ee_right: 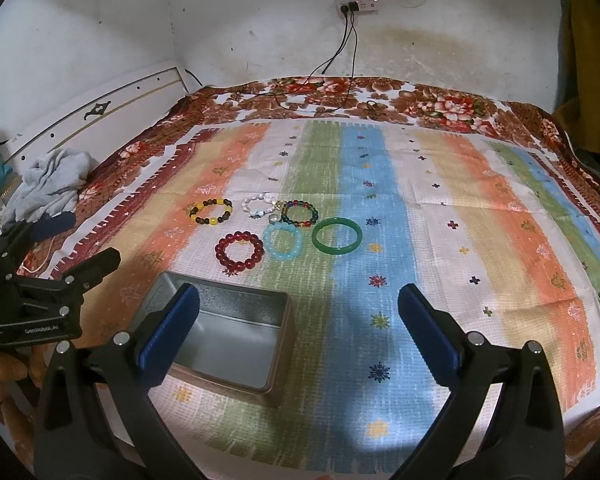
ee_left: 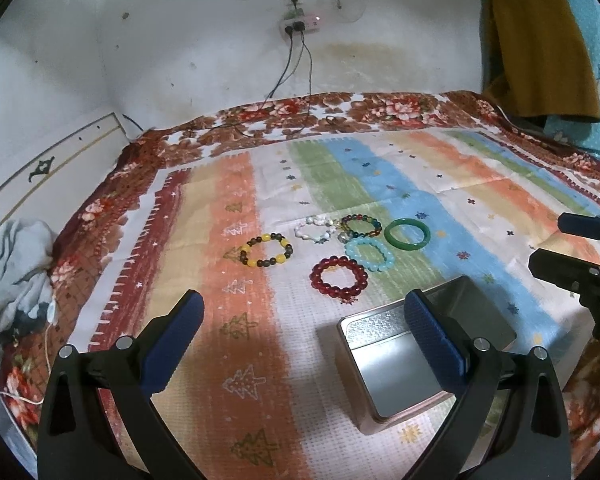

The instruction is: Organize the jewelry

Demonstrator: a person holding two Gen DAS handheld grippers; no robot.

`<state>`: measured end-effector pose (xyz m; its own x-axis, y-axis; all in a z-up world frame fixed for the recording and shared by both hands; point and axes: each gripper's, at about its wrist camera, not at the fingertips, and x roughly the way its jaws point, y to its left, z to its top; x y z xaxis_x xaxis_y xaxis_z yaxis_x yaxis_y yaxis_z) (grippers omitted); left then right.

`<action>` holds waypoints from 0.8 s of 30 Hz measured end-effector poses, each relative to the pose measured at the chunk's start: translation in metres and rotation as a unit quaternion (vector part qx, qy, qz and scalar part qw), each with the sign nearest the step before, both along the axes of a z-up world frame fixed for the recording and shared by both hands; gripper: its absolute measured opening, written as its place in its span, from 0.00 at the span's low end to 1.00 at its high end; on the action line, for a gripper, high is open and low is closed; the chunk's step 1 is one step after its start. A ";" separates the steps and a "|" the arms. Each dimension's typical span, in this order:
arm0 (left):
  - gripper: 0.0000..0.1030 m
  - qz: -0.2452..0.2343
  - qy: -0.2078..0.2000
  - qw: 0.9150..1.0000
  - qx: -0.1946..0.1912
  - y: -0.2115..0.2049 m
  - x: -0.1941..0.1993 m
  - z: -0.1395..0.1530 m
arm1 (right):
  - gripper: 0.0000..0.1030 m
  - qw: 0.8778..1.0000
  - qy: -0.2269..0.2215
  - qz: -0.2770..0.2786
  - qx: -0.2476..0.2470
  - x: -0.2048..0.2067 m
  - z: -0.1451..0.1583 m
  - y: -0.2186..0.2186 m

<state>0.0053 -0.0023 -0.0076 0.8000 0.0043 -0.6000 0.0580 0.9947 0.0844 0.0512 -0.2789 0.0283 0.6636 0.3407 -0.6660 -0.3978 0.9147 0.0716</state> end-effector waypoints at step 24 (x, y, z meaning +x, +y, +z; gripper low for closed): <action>0.95 0.014 0.016 0.999 -0.024 0.006 0.002 0.000 | 0.95 1.000 0.001 -0.006 -0.008 0.003 0.001 -0.007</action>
